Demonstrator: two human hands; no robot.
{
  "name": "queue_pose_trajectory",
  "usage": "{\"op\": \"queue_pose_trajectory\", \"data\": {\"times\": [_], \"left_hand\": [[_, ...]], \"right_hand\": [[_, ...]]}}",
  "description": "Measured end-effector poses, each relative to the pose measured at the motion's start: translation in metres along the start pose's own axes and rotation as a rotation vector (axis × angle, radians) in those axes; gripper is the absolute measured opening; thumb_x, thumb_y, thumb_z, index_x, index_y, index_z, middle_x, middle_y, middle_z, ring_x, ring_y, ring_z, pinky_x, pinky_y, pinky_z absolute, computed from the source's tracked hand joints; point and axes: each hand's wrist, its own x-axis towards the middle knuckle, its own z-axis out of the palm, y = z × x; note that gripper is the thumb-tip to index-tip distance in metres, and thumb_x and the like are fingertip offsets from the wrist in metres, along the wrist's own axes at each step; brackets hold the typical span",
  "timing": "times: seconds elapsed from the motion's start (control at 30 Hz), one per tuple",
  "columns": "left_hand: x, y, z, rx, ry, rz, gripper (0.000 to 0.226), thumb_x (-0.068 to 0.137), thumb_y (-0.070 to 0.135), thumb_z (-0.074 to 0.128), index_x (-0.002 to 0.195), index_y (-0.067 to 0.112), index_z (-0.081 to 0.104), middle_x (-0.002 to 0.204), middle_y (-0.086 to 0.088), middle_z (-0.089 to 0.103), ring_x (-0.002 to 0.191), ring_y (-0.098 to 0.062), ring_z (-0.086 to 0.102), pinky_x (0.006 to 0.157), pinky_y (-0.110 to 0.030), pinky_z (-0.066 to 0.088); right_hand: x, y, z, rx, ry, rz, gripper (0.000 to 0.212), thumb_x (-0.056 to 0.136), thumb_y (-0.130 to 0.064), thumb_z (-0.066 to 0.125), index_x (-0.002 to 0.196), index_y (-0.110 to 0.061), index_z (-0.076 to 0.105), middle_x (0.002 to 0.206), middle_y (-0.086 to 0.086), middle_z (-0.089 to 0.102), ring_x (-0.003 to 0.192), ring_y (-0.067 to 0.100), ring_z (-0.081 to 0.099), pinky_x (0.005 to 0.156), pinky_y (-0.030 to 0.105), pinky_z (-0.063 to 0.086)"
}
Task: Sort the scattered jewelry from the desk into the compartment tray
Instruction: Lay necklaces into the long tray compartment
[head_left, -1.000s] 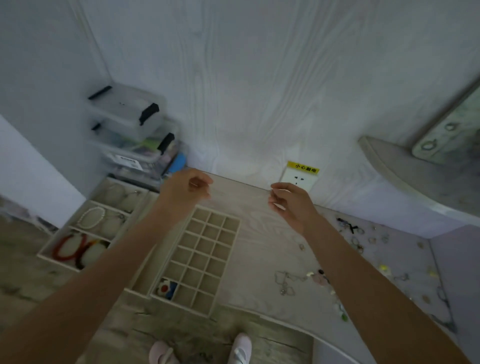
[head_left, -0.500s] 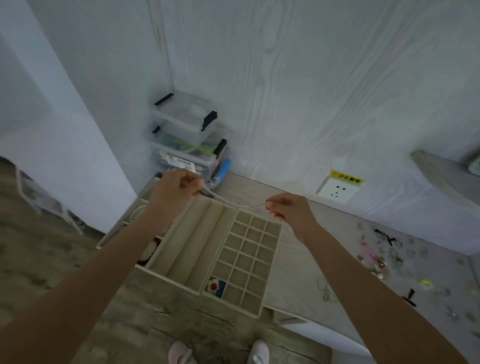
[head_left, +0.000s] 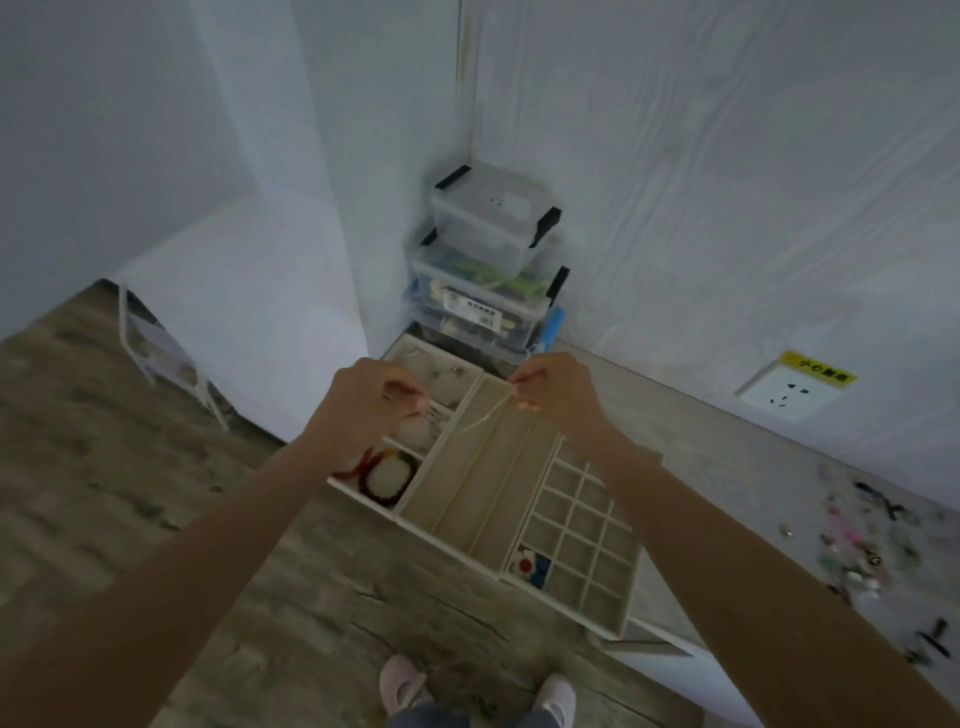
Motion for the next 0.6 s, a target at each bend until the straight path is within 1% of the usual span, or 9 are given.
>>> {"op": "queue_pose_trajectory", "data": {"times": [0.07, 0.1, 0.2, 0.23, 0.3, 0.37, 0.43, 0.5, 0.6], "left_hand": [[-0.001, -0.005, 0.004, -0.008, -0.053, 0.008, 0.009, 0.081, 0.006, 0.068, 0.081, 0.014, 0.071, 0.068, 0.014, 0.065, 0.061, 0.011, 0.061, 0.065, -0.002, 0.045], [-0.001, -0.008, 0.009, 0.016, -0.094, 0.018, 0.008, 0.081, 0.003, 0.067, 0.082, 0.01, 0.07, 0.07, 0.01, 0.065, 0.061, 0.01, 0.061, 0.065, -0.003, 0.046], [-0.004, -0.016, 0.029, 0.202, -0.188, 0.076, 0.008, 0.083, 0.003, 0.063, 0.087, 0.003, 0.07, 0.086, -0.007, 0.07, 0.074, -0.005, 0.06, 0.07, -0.005, 0.043], [-0.005, -0.02, 0.036, 0.255, -0.21, 0.081, 0.011, 0.084, 0.004, 0.061, 0.09, 0.003, 0.07, 0.092, -0.008, 0.07, 0.081, -0.009, 0.06, 0.071, -0.006, 0.041], [-0.006, -0.032, 0.048, 0.352, -0.26, 0.07, 0.013, 0.085, 0.008, 0.06, 0.093, 0.005, 0.069, 0.096, -0.005, 0.069, 0.092, -0.014, 0.063, 0.078, -0.016, 0.044], [-0.009, -0.042, 0.057, 0.43, -0.298, 0.069, 0.01, 0.084, 0.011, 0.061, 0.09, 0.01, 0.069, 0.094, -0.003, 0.069, 0.091, -0.018, 0.065, 0.08, -0.029, 0.051], [-0.012, -0.047, 0.062, 0.536, -0.322, 0.07, 0.008, 0.085, 0.014, 0.06, 0.089, 0.014, 0.068, 0.093, -0.002, 0.069, 0.089, -0.019, 0.065, 0.077, -0.032, 0.053], [-0.015, -0.05, 0.065, 0.669, -0.346, 0.077, 0.011, 0.087, 0.017, 0.058, 0.093, 0.015, 0.067, 0.095, -0.001, 0.068, 0.091, -0.019, 0.064, 0.075, -0.029, 0.05], [-0.018, -0.051, 0.069, 0.914, -0.402, 0.17, 0.016, 0.088, 0.022, 0.056, 0.099, 0.017, 0.067, 0.099, -0.002, 0.066, 0.099, -0.02, 0.06, 0.086, -0.031, 0.044]], "right_hand": [[0.006, -0.002, 0.013, -0.084, 0.006, -0.04, 0.014, 0.082, 0.007, 0.057, 0.088, 0.005, 0.07, 0.063, 0.004, 0.06, 0.065, 0.021, 0.06, 0.072, 0.034, 0.053], [0.007, -0.003, 0.018, -0.114, 0.014, -0.063, 0.013, 0.083, 0.007, 0.058, 0.088, 0.005, 0.07, 0.064, 0.007, 0.062, 0.069, 0.025, 0.062, 0.075, 0.033, 0.053], [0.009, 0.0, 0.029, -0.26, 0.025, -0.099, 0.015, 0.085, 0.003, 0.058, 0.093, 0.002, 0.071, 0.088, 0.017, 0.07, 0.085, 0.027, 0.066, 0.069, 0.011, 0.044], [0.01, 0.002, 0.031, -0.311, 0.029, -0.111, 0.016, 0.086, 0.002, 0.058, 0.095, 0.001, 0.071, 0.094, 0.017, 0.071, 0.09, 0.025, 0.065, 0.069, 0.009, 0.039], [0.014, 0.008, 0.035, -0.361, 0.042, -0.107, 0.019, 0.088, 0.002, 0.055, 0.097, 0.0, 0.071, 0.101, 0.016, 0.07, 0.095, 0.025, 0.064, 0.073, 0.01, 0.035], [0.018, 0.013, 0.037, -0.397, 0.053, -0.108, 0.022, 0.089, 0.002, 0.053, 0.1, 0.0, 0.071, 0.105, 0.016, 0.069, 0.096, 0.026, 0.064, 0.073, 0.01, 0.034], [0.02, 0.017, 0.038, -0.423, 0.045, -0.117, 0.025, 0.09, 0.003, 0.05, 0.105, 0.0, 0.069, 0.107, 0.017, 0.069, 0.095, 0.027, 0.064, 0.071, 0.009, 0.033], [0.021, 0.019, 0.039, -0.469, 0.017, -0.127, 0.027, 0.091, 0.003, 0.048, 0.108, 0.001, 0.068, 0.106, 0.017, 0.069, 0.093, 0.028, 0.064, 0.072, 0.014, 0.038], [0.025, 0.025, 0.044, -0.517, -0.032, -0.177, 0.025, 0.088, 0.006, 0.046, 0.096, 0.006, 0.07, 0.094, 0.023, 0.069, 0.085, 0.034, 0.064, 0.076, 0.037, 0.045]]}}
